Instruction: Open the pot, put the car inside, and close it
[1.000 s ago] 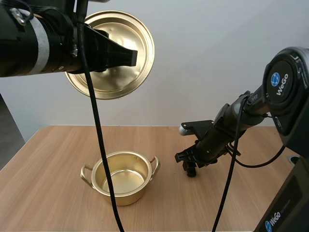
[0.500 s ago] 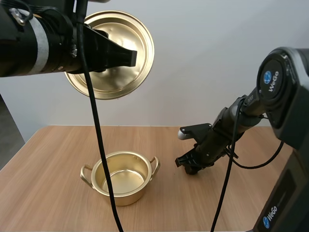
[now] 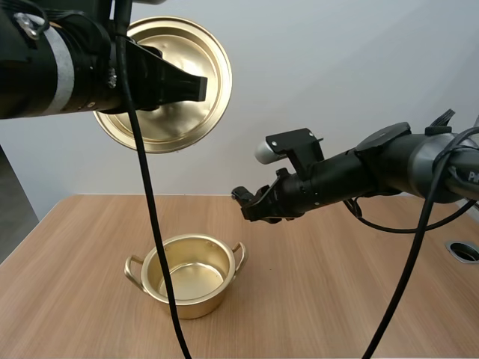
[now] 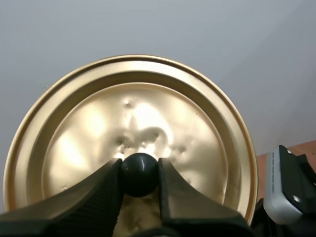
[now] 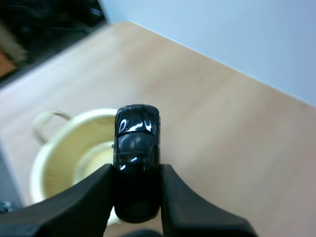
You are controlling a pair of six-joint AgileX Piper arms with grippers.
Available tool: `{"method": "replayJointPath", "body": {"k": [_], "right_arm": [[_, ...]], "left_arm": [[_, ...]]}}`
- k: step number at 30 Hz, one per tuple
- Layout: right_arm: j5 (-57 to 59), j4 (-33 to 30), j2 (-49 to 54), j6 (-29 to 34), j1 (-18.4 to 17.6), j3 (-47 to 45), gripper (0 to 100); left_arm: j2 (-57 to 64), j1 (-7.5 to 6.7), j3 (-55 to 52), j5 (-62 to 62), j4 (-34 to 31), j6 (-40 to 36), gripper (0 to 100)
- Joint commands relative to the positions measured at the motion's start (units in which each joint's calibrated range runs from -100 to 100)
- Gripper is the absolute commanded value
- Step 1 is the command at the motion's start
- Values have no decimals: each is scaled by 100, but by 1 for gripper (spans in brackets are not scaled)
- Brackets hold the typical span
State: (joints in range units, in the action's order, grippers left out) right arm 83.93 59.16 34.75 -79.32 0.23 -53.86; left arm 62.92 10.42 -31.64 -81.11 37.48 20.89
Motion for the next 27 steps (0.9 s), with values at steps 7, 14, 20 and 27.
{"method": "replayJointPath", "body": {"k": [7,14,20,27], "right_arm": [[-492,-85,-911,-148,-908,5,0],[-1071,-319,-1665,-204,-1148,5,0],[-1330,-220,-2003,-558,-1147,5,0],[-1372,-183,-2320,-697,-1308,5,71]], "left_arm": [[-6,186,5,-209,174,16,0],[-6,221,5,-225,163,26,0],[-6,221,5,-225,151,36,0],[-6,221,5,-316,163,56,0]]}}
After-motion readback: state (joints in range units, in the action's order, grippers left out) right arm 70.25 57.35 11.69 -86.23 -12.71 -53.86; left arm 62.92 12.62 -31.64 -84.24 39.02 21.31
